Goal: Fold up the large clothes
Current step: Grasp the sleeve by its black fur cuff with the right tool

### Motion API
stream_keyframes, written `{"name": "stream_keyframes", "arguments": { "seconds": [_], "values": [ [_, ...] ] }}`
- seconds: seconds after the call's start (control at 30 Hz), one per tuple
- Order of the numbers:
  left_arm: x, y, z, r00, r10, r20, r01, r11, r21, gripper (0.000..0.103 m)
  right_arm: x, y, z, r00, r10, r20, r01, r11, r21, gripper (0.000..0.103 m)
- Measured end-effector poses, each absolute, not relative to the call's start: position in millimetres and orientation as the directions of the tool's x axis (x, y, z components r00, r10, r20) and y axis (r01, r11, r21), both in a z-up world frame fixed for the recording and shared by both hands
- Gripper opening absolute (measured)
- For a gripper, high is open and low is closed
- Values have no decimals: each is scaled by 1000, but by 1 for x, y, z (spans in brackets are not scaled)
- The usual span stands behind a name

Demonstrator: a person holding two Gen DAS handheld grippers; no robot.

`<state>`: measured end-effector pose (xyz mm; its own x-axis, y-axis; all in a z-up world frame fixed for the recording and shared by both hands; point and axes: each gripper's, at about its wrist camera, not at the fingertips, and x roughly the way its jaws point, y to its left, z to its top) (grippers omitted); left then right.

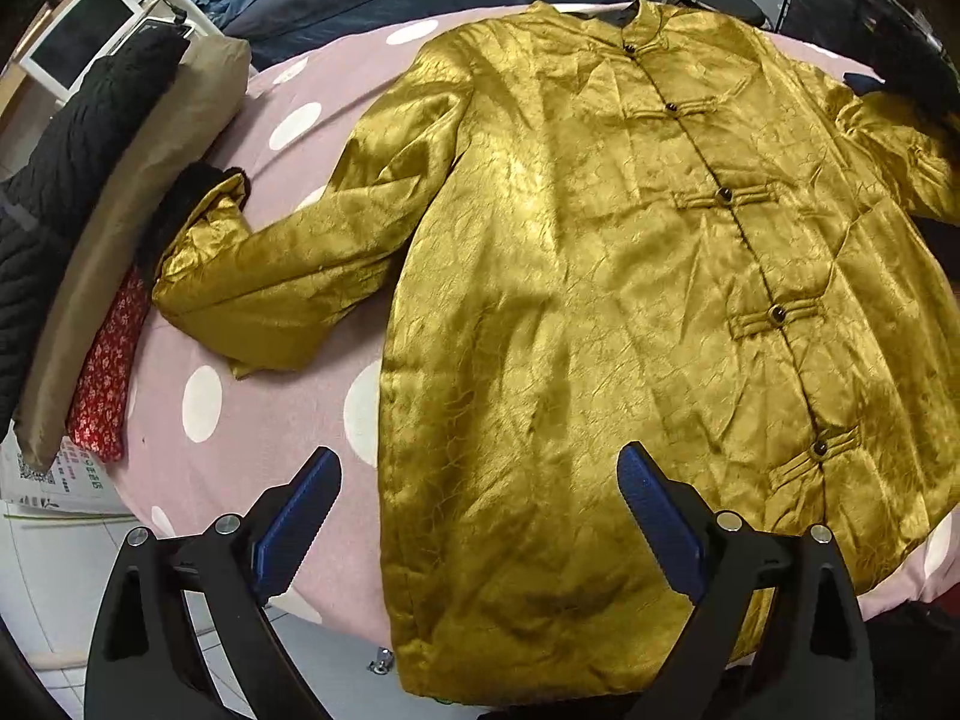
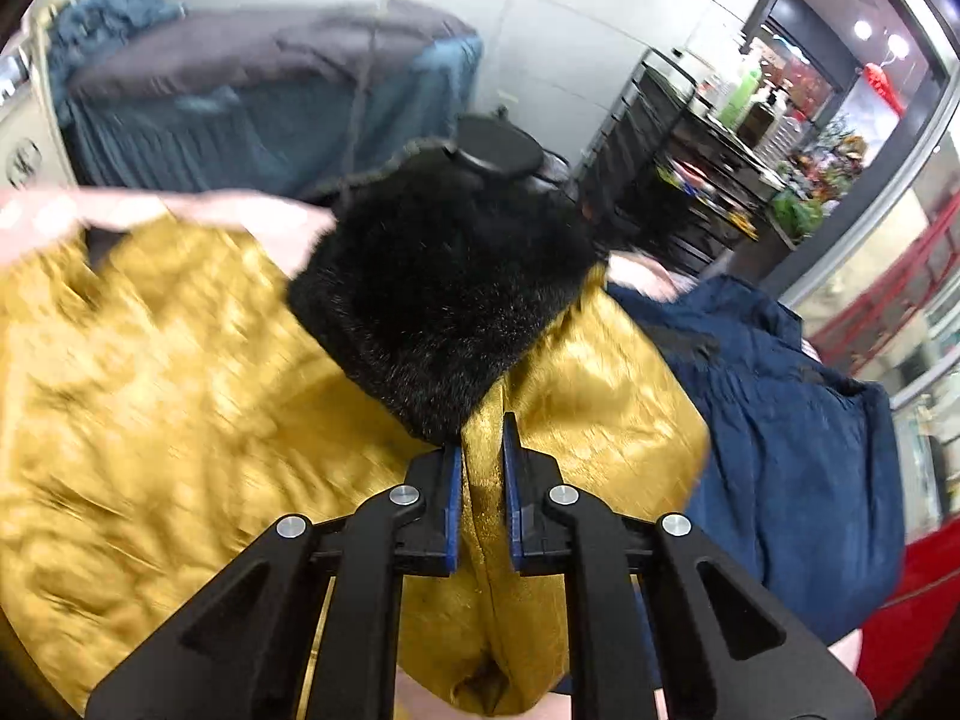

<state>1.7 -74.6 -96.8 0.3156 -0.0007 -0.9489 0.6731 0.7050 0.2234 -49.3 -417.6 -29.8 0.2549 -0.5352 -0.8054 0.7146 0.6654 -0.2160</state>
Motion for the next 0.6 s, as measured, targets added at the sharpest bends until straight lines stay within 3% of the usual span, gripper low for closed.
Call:
{"name": "stream_keyframes", "arguments": {
  "seconds": [0.27,0.47,0.6],
  "values": [
    [2,-85,-89,333,-29,-943,678,701,218,91,15,-375,7,444,-436,-782,625,777,-79,12],
    [4,-73,-89,334,-19,-943,649,730,215,91,66,-328,19,610,-176,-772,461,872,166,12],
    [6,-64,-92,345,6,-939,628,742,235,91,100,-281,5,634,-57,-771,316,929,191,12]
  ]
}}
